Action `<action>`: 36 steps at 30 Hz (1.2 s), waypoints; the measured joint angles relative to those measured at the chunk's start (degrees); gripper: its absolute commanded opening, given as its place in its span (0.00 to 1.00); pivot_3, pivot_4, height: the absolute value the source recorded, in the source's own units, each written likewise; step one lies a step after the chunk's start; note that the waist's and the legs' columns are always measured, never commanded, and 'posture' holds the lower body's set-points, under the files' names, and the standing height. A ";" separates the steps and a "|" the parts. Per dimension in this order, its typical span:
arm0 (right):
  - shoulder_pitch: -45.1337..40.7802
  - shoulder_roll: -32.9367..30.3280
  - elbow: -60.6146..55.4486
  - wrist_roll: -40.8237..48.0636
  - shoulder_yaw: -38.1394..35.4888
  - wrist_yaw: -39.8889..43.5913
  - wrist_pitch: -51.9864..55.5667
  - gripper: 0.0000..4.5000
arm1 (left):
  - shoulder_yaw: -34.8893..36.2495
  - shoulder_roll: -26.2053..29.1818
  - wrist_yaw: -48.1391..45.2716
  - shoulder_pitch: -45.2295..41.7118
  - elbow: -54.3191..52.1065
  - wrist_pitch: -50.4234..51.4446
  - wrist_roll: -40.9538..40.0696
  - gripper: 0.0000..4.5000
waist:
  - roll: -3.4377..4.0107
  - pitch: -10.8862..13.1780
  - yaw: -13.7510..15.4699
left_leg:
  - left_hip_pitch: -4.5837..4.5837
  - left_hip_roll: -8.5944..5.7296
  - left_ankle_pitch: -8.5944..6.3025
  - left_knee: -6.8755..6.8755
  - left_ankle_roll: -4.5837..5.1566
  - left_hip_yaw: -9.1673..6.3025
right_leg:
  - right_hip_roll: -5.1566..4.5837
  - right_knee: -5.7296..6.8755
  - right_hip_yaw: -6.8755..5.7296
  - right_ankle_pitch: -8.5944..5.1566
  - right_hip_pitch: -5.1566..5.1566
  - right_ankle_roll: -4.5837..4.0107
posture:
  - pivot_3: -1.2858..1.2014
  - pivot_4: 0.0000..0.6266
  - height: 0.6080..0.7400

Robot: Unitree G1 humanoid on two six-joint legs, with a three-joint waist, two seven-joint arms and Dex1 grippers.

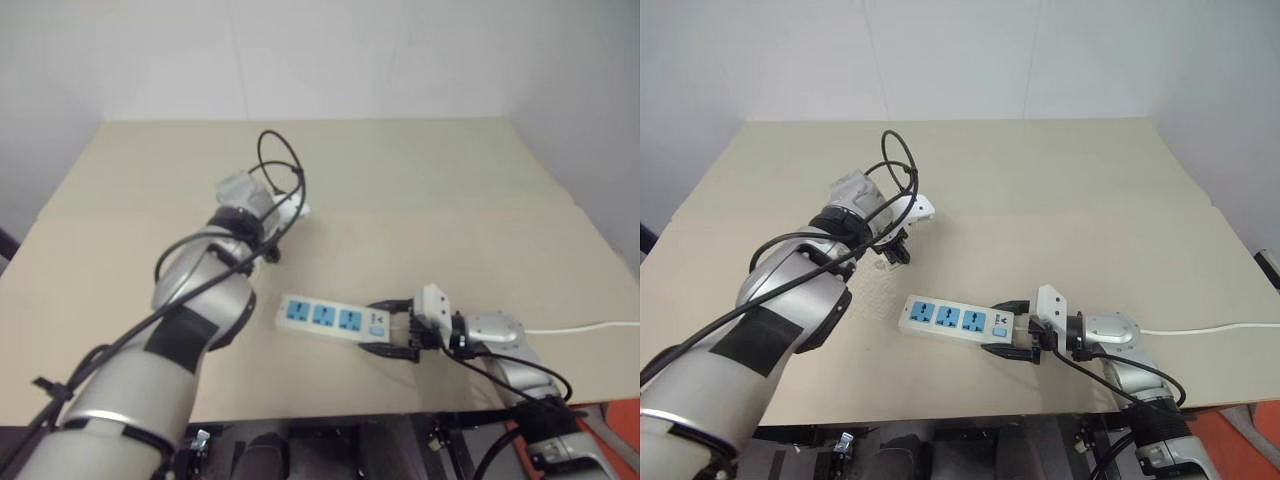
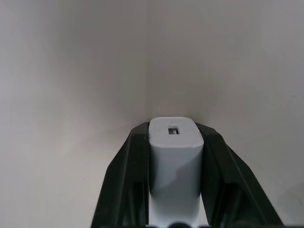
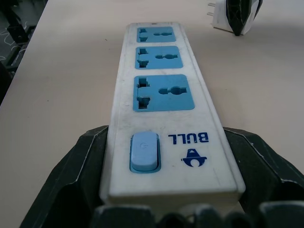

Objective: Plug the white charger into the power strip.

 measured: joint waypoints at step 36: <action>-2.68 1.06 3.54 -1.10 0.34 0.09 -1.62 0.76 | 28.34 3.87 -18.03 38.30 -60.99 -17.80 -43.89 0.23 | 0.04 -0.02 0.11 | 0.26 0.03 0.03 0.15 -0.04 -0.17 | -0.05 0.15 0.25 0.10 0.13 -0.03 | 0.52 0.24 1.00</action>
